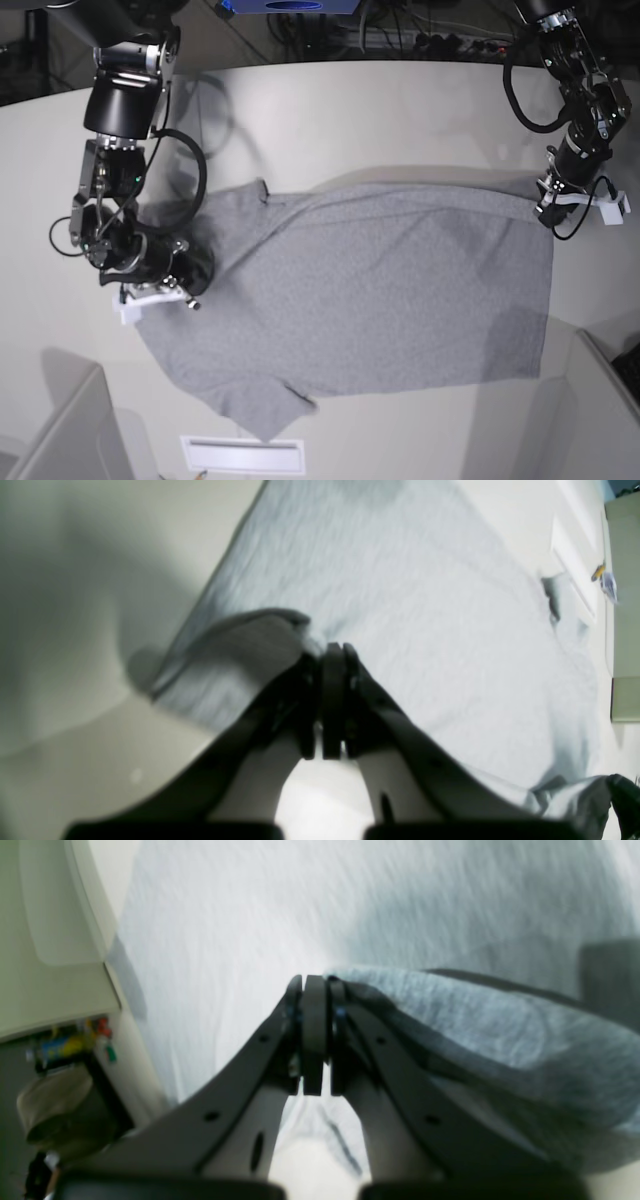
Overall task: Fold the T-shirt properly
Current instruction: 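Drag the held shoulders toward the hem, folding the collar edge over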
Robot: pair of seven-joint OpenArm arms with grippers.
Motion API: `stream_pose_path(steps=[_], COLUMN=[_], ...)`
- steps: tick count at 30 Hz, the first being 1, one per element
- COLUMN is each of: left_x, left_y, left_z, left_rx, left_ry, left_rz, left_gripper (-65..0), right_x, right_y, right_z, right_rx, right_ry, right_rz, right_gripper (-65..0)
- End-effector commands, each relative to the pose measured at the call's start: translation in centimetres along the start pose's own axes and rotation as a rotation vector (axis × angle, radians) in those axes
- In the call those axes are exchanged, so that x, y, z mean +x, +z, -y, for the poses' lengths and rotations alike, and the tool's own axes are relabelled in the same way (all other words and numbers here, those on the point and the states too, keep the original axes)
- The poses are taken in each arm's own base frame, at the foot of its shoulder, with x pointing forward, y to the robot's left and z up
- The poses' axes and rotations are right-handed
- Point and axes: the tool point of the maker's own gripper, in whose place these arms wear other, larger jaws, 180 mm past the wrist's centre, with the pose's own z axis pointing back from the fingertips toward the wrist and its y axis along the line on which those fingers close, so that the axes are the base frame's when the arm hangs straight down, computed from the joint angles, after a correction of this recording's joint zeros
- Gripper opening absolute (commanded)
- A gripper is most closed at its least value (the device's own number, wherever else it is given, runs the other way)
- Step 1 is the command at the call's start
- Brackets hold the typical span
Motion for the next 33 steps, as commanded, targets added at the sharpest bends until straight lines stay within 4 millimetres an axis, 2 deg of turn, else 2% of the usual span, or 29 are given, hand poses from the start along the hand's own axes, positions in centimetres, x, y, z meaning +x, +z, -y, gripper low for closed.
stream_pose_path(steps=[1,4,8,10,13,19,24,33], left_x=[1.2,0.8,1.2,1.2,1.3,2.3,1.2,1.4], left_y=[0.0,-0.6,-1.7,-2.1,-2.4,-3.0,-3.6,-3.8], left_z=[0.4,-0.4,-0.4,-0.4,-0.6,0.0,-1.4,-1.2], left_rx=[-0.011,0.002,-0.001,-0.001,0.002,-0.013,0.016,0.012], left_ry=[-0.017,0.005,0.036,0.044,0.05,0.048,0.082,0.085], left_rz=[0.03,0.013,0.014,0.008,0.006,0.021,-0.015,-0.011], left_gripper=[-65.0,-65.0,-65.0,-65.0,-65.0,-65.0,-65.0,-65.0], right_x=[2.1,2.8,3.1,3.9,3.7,4.5,4.2,3.7], right_y=[0.5,0.0,-1.1,-1.2,-2.1,-2.7,-2.8,-2.9], right_z=[-0.8,-0.9,-0.6,-0.3,-0.8,0.5,1.0,1.5], right_rx=[0.017,0.014,0.002,-0.012,-0.03,-0.07,-0.08,-0.089], right_ry=[0.019,0.006,-0.02,-0.017,0.042,0.036,0.032,0.029], right_rz=[0.056,0.066,0.041,0.054,0.043,0.052,0.046,0.034], right_gripper=[-65.0,-65.0,-65.0,-65.0,-65.0,-65.0,-65.0,-65.0])
